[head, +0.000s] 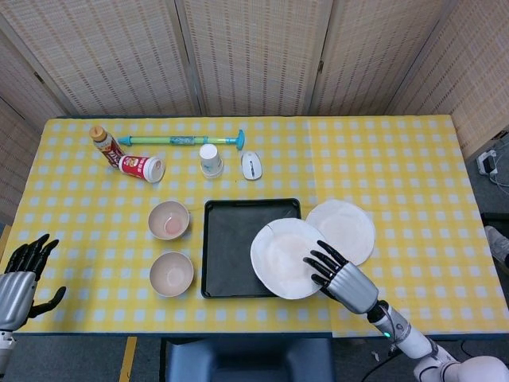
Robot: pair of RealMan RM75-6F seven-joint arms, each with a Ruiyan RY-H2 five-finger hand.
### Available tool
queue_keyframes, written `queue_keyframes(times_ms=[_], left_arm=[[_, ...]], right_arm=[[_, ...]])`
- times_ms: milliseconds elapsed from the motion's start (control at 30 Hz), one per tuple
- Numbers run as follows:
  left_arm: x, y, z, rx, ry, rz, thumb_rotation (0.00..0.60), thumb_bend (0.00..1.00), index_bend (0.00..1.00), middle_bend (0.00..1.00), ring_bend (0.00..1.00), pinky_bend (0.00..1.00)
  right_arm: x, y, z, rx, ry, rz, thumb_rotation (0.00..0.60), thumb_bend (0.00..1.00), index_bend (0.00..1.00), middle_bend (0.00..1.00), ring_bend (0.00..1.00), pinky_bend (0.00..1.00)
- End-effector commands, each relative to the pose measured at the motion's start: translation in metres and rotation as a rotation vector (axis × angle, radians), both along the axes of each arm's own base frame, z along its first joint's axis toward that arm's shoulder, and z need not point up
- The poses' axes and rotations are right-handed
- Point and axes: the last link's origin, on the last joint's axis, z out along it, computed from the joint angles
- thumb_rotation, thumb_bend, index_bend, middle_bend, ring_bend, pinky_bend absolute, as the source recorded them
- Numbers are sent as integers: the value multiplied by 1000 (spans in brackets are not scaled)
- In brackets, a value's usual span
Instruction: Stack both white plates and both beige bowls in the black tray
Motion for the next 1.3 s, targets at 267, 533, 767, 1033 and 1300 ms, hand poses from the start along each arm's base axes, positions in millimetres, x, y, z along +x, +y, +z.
queue_keyframes(times_ms=[267,533,767,1033,1300], left_arm=[[-2,-1,2,4,-3,9,600,376,0,14,0,0],[-2,-1,4,4,-12,9,600,376,0,13,0,0],[-4,0,6,5,-24,5,600,376,0,14,0,0],[-4,1,3,-4,-13,1,600,373,0,14,0,0],[-2,1,2,-4,-12,-4,600,371,0,14,0,0]], right_arm=[[49,-43,-46,97,68,11,600,534,774,304,234,118],[71,-56,-73,114,115,-4,600,533,729,247,199,101],[71,-52,-72,122,140,-77,600,527,116,0,0,0],[67,-42,-53,134,135,-130,600,305,0,0,0,0],[70,-38,-45,198,125,-178,600,207,0,0,0,0]])
